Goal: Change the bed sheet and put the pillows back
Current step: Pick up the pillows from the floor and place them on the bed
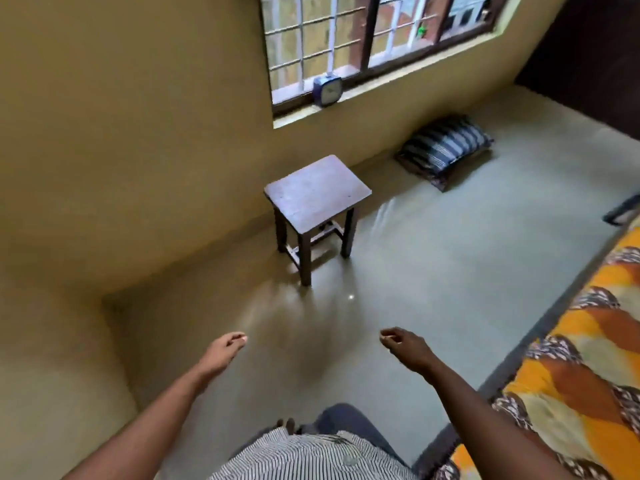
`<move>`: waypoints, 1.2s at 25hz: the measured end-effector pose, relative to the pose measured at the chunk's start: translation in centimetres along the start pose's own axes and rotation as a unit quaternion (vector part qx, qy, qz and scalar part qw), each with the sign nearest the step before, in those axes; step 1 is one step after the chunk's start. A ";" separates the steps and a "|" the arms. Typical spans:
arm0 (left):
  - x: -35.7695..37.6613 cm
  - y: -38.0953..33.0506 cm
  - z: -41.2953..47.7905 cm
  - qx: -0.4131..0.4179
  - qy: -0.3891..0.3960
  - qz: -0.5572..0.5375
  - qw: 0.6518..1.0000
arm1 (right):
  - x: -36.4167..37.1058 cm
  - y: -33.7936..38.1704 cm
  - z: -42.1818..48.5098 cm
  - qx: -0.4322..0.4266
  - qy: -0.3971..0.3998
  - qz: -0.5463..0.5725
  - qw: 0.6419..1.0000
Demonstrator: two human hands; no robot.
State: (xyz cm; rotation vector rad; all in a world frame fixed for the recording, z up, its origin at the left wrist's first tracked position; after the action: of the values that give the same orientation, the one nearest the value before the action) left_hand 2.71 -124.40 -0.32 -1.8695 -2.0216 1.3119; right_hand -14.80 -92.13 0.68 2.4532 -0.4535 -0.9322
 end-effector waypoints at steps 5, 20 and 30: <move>10.1 -16.2 10.8 0.092 0.172 0.079 0.978 | -9.5 -3.9 1.0 0.074 -0.093 0.153 0.981; 33.5 -50.7 29.1 0.170 0.269 0.172 0.932 | -37.9 -12.5 20.5 0.180 -0.165 0.364 0.899; 44.9 -73.8 47.8 0.136 0.258 0.246 0.924 | -64.1 -10.2 41.5 0.180 -0.179 0.319 0.913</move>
State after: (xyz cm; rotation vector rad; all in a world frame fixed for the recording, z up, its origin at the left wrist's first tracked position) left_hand -93.38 -101.98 -5.06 -2.3408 -1.0992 0.9560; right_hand -87.71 -67.25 1.92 2.1628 -1.5653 -1.0595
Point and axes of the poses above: each hand's wrist, its own z-axis towards the middle knuckle, its own x-axis out of the palm, y = z × x, the point moved 8 cm from there along z, towards the middle knuckle, and after that the axes turned 1 degree about x, right-handed, at the moved point
